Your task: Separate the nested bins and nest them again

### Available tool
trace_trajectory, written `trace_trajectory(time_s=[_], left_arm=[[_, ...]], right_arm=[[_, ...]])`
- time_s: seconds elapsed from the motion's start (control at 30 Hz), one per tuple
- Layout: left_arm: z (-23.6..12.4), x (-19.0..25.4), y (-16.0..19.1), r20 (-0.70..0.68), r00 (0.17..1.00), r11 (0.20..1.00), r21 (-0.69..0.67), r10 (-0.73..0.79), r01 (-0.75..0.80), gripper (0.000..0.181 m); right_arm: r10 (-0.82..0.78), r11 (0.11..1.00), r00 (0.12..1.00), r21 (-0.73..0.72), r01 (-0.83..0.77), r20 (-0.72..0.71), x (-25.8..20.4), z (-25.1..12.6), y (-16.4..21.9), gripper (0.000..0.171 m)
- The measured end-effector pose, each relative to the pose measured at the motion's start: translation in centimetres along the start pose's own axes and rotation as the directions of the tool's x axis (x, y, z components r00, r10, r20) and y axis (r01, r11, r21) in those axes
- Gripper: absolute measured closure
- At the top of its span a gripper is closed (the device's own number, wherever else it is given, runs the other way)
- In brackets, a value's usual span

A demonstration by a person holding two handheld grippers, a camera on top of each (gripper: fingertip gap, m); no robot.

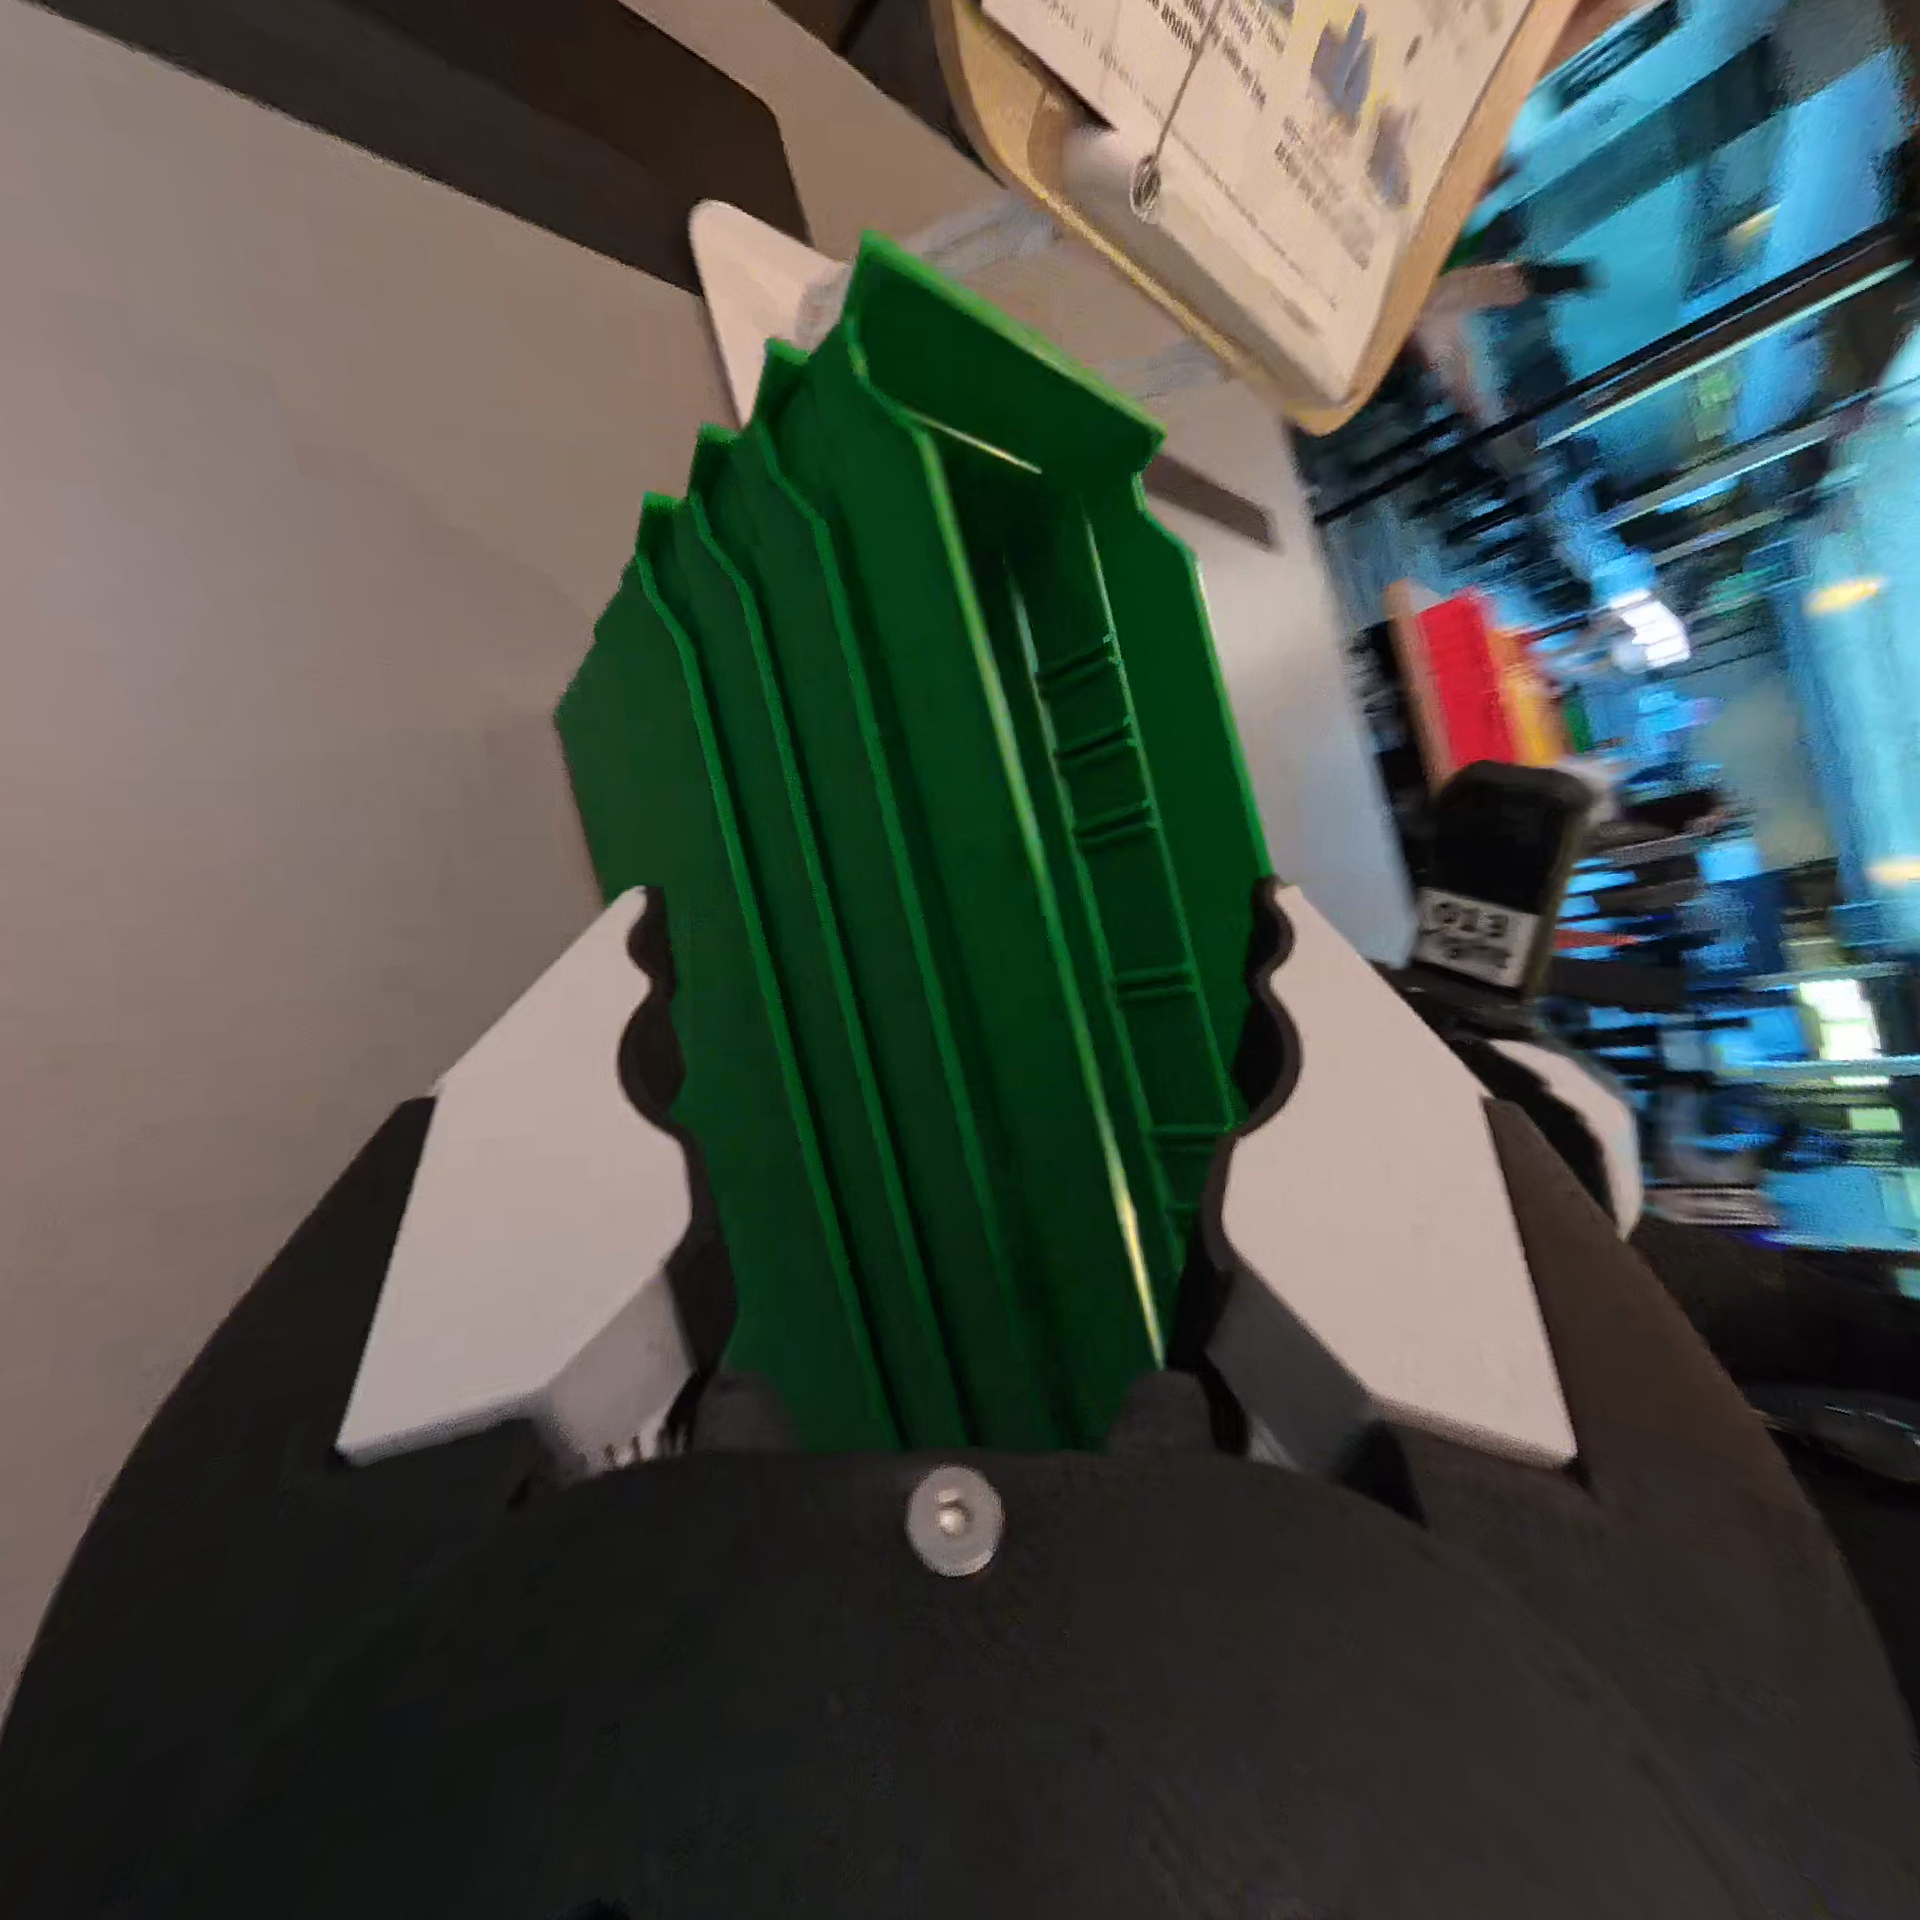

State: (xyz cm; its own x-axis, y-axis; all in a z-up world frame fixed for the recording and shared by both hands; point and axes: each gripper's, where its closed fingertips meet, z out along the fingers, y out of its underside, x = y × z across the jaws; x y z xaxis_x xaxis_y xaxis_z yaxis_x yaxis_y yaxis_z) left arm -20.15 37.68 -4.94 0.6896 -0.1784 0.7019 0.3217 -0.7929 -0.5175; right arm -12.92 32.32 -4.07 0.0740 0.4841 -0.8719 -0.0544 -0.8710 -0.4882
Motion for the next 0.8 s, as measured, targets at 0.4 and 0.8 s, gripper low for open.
trace_trajectory(time_s=[0.4,0.8], left_arm=[[3.6,2.8,5.0,0.429,0.785,0.864,-0.434,0.448,-0.256,0.035],[2.5,2.4,4.8,0.458,0.747,0.842,-0.48,0.481,-0.248,0.072]], right_arm=[[-0.153,0.972,0.988,-0.173,0.157,0.036,0.4,-1.8,3.6,0.03],[-0.311,0.926,0.95,-0.217,0.308,0.023,1.0,-2.8,1.7,0.042]])
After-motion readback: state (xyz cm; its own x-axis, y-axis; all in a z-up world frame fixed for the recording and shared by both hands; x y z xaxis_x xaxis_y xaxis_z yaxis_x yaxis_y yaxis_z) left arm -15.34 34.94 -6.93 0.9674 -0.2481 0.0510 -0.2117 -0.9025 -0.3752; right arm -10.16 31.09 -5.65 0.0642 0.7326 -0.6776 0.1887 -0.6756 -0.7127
